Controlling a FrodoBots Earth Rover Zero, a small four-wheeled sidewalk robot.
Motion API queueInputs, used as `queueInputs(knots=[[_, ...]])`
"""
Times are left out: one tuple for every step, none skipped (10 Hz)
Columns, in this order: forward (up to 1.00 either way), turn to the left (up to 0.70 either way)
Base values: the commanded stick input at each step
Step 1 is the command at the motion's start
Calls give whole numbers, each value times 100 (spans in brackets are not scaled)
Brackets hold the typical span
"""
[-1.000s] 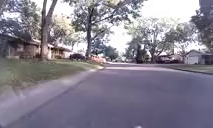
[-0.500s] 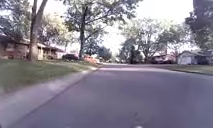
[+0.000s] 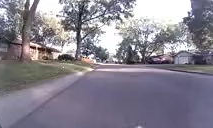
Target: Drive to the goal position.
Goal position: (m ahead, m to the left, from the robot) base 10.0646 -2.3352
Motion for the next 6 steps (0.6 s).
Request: queueInputs(knots=[[100,0],[100,0],[100,0],[100,0],[100,0],[100,0]])
